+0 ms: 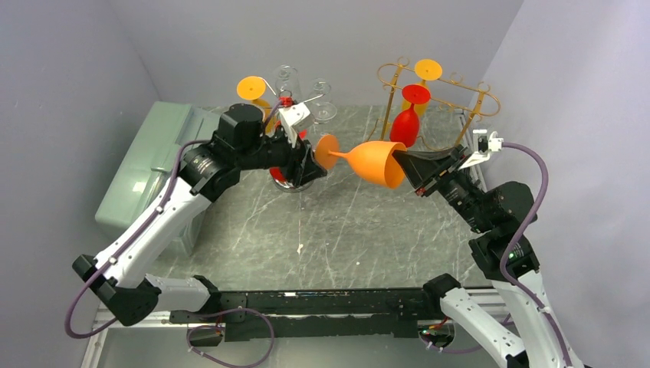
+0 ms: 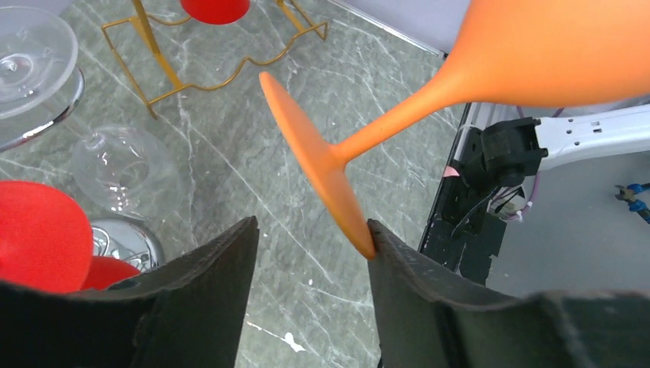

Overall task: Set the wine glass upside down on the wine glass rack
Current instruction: Turn the wine glass upside down at the wine rack.

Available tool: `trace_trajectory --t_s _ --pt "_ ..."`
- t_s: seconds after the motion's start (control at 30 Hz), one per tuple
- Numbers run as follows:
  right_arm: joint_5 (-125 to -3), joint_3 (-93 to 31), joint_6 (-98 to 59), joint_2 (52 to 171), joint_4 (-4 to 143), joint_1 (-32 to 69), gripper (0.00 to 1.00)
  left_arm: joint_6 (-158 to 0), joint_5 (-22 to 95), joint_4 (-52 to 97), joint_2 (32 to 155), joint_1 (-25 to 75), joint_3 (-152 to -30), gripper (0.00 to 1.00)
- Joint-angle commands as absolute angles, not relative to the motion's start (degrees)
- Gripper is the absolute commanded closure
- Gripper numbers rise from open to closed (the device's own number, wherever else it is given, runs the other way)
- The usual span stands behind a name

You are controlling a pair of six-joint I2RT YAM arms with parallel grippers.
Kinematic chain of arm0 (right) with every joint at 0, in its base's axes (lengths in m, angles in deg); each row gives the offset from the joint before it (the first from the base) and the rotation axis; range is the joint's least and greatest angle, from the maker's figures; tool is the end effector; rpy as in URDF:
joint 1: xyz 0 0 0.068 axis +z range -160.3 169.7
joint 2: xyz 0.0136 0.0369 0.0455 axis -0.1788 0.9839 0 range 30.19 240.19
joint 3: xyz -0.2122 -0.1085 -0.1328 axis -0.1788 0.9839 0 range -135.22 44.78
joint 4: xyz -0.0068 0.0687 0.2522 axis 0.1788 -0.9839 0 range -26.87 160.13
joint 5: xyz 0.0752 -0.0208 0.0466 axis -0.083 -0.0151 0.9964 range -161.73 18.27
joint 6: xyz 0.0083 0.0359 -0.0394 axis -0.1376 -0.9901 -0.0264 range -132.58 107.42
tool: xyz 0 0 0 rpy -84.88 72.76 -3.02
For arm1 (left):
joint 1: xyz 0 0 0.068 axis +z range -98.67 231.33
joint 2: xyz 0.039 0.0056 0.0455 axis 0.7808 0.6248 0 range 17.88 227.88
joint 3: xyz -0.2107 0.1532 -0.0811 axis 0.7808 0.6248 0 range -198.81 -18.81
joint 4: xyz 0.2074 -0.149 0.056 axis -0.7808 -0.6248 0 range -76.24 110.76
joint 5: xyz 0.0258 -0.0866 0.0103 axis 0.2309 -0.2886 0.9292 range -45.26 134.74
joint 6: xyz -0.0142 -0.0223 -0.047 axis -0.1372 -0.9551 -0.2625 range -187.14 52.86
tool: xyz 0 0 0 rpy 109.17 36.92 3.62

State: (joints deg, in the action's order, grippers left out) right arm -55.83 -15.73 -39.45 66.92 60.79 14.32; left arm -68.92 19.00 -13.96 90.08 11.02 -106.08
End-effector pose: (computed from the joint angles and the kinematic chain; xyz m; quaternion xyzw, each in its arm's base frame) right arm 0.0989 0.0560 0.4521 -0.0973 0.6088 0.4163 0.6683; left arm 0.1884 -0.1800 0.4508 0.3841 0.7099 -0.3716 0.4588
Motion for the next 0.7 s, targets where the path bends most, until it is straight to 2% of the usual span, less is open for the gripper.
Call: trace_trajectory --t_s 0.0,0.1,0.23,0.3,0.33,0.4,0.53,0.67 --pt "-51.25 -13.32 -42.34 66.35 69.22 14.40 1.00 -75.54 11.61 -9.21 91.93 15.63 -109.08 0.52" --pt "-49.12 -11.40 -42.98 66.57 71.39 14.40 1.00 -76.18 6.39 -8.48 93.26 18.03 -110.64 0.72" --pt "-48.02 -9.86 -43.07 67.10 71.54 14.40 1.00 -72.79 1.82 -7.92 93.21 18.20 -111.24 0.78" --pt "-47.70 -9.19 -42.89 67.03 70.99 14.38 0.98 -69.08 0.86 -7.79 92.45 18.12 -110.58 0.86" --pt "-47.33 -9.16 -42.53 67.09 70.50 14.40 0.86 -66.95 1.07 -7.83 92.04 18.15 -110.37 0.92" --pt "-46.02 -9.90 -41.19 67.32 66.60 14.40 0.50 -60.06 1.89 -8.59 91.42 18.17 -110.45 1.00" --pt "-45.78 -14.75 -35.91 65.92 54.44 14.40 0.03 -46.48 4.48 -9.15 90.04 18.19 -111.61 1.00" --pt "-38.52 -21.53 -30.55 64.08 43.03 14.40 0.00 -30.50 5.32 -6.41 86.80 18.14 -109.89 1.00"
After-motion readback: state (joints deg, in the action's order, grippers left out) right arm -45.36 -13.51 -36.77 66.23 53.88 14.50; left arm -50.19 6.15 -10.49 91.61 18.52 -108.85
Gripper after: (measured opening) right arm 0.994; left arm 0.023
